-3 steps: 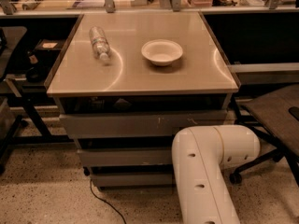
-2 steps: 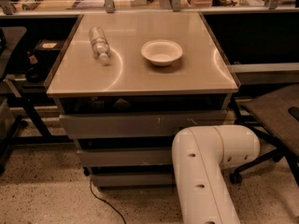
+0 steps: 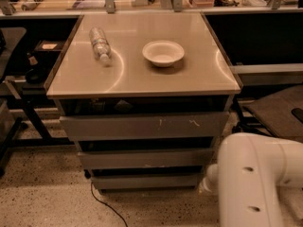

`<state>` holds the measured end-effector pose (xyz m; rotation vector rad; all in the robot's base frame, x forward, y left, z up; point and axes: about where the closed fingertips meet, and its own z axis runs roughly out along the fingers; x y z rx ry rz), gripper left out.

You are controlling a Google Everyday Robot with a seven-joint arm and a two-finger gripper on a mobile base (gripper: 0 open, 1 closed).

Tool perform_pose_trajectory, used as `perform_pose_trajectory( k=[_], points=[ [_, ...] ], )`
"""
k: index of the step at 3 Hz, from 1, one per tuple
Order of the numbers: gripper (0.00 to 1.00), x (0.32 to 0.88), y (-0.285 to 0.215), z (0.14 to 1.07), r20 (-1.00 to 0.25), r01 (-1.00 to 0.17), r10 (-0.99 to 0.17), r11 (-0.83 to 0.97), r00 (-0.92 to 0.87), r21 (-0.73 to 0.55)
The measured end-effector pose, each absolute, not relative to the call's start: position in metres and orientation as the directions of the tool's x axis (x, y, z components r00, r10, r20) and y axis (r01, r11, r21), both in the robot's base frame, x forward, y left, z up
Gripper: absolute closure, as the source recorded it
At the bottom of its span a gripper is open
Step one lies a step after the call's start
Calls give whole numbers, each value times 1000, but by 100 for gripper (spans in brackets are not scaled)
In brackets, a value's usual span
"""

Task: Close bottom drawer

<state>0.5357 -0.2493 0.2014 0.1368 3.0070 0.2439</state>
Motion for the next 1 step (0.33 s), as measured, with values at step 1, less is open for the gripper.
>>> perform_pose_trajectory(
  k=[1],
  points=[
    [82, 509, -274, 206, -52, 121, 130, 982, -990, 146]
  ],
)
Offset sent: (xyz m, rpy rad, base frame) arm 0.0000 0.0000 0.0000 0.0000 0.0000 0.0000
